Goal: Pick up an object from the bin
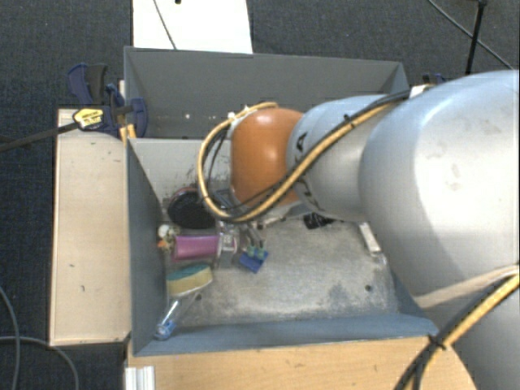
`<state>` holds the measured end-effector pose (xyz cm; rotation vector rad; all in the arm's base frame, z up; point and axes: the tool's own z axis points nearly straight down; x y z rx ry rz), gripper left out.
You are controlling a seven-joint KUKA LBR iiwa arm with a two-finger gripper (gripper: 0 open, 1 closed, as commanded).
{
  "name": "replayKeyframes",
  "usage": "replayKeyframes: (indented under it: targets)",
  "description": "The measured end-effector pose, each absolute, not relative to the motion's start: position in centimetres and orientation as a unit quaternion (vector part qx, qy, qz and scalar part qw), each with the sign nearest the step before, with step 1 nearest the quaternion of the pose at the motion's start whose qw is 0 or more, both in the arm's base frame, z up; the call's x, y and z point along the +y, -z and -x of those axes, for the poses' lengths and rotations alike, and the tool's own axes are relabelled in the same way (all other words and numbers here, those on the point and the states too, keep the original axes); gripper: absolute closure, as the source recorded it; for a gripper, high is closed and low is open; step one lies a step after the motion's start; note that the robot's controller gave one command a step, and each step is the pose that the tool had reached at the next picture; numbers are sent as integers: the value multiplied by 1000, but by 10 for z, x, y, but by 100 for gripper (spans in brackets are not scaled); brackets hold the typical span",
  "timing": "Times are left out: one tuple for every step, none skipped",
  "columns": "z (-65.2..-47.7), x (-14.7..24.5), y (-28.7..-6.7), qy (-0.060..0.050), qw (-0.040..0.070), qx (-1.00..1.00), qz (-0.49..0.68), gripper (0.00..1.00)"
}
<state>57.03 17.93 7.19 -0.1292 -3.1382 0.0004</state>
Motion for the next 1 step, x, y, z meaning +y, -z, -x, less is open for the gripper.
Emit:
replayKeyframes:
  targets:
    - [-578, 201, -329, 2, -6, -1000, 25, 100]
